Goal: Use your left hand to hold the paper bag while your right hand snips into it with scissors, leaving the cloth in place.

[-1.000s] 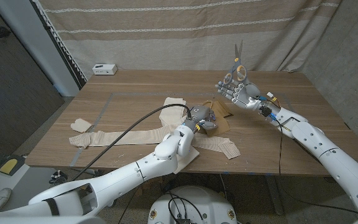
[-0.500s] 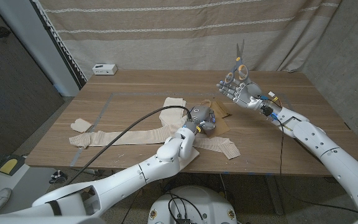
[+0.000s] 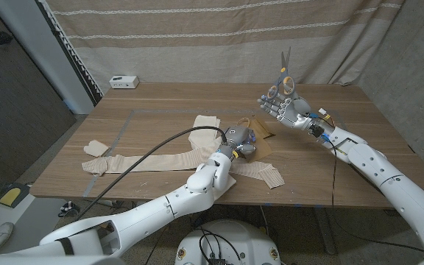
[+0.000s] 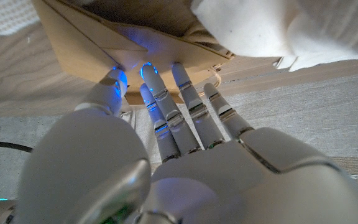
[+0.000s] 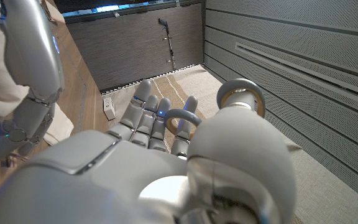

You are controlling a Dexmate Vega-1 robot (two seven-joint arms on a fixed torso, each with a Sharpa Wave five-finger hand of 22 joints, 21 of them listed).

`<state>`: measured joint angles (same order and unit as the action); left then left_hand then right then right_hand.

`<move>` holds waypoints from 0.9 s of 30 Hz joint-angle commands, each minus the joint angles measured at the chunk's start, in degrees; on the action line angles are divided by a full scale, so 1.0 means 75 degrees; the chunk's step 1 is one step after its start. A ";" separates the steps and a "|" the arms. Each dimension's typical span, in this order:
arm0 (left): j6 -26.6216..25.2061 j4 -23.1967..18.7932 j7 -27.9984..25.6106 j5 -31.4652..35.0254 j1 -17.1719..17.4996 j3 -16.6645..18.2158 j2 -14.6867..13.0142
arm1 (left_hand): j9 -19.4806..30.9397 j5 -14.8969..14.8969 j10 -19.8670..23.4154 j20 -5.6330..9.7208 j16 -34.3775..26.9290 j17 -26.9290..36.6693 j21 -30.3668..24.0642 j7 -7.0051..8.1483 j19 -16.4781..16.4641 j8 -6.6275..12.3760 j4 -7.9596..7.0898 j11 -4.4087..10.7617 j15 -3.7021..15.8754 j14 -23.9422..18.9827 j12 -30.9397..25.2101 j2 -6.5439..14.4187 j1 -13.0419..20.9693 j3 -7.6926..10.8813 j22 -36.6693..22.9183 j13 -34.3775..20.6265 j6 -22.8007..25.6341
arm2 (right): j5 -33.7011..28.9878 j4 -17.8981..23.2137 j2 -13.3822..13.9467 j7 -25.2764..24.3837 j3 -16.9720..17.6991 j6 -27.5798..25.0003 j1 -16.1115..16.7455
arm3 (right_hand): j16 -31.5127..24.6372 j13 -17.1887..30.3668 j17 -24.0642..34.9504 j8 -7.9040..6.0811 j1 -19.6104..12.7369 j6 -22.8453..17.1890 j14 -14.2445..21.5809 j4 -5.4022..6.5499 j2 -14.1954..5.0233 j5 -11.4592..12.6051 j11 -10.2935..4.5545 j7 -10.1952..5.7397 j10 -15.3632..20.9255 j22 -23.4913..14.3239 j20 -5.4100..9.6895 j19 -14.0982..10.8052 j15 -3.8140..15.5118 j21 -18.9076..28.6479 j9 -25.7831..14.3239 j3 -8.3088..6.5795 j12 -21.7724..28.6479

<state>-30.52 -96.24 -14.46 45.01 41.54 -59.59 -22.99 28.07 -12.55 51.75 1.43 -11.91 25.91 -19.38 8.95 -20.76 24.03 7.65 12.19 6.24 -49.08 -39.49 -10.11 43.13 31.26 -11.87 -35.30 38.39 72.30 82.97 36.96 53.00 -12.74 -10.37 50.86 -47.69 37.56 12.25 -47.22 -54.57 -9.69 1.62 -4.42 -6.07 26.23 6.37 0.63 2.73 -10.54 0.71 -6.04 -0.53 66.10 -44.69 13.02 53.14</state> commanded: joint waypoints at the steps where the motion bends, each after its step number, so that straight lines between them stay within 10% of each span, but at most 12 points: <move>1: -0.0032 -0.0209 -0.0366 -0.0005 0.0084 0.0138 -0.0088 | -0.0220 -0.0043 -0.0576 -0.0064 0.0036 0.0040 0.0062 0.0001 0.0030 -0.0290 0.0040 0.0000 0.0821 0.0201 0.0274 -0.0007 -0.0225 -0.0016 -0.0011 0.0106 -0.0190 | -0.0004 -0.0057 -0.0022 0.0008 -0.0008 -0.0012 -0.0027 | -0.0016 0.0023 0.0025 -0.0001 0.0055 0.0313 0.0038 0.0022 0.0011 -0.0001 0.0029 0.0411 0.0039 -0.0008 -0.0014 -0.0095 -0.0037 -0.0002 -0.0016 -0.0021 0.0039; 27: -0.0594 -0.0853 -0.0771 0.0037 0.0633 0.0431 -0.0125 | -0.0669 -0.0223 0.0009 -0.0137 0.0012 0.0041 0.0185 -0.0149 0.0095 -0.0407 0.0132 -0.0056 0.0801 0.0613 0.0233 -0.0024 -0.0707 -0.0158 -0.0007 0.0381 0.0557 | -0.0001 0.0074 0.0004 -0.0195 0.0001 -0.0040 0.0043 | -0.0012 0.0029 0.0026 0.0001 0.0050 0.0328 0.0031 0.0014 -0.0008 -0.0011 0.0049 0.0423 0.0042 -0.0009 -0.0019 -0.0104 -0.0028 -0.0019 -0.0022 -0.0037 0.0038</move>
<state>-32.72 -101.08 -18.72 45.05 44.52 -57.05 -24.09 23.36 -13.80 50.66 0.72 -11.76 26.18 -18.40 7.66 -20.04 20.96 8.47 11.79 5.01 -44.82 -37.95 -10.37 38.60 30.45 -11.72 -33.07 41.29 72.25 83.20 36.92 51.97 -12.72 -10.53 50.96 -47.69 37.55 12.26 -47.26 -54.57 -9.68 1.62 -4.42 -6.07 26.23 6.46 0.64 2.64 -10.54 0.49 -6.25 -0.52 66.10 -44.69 13.02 53.20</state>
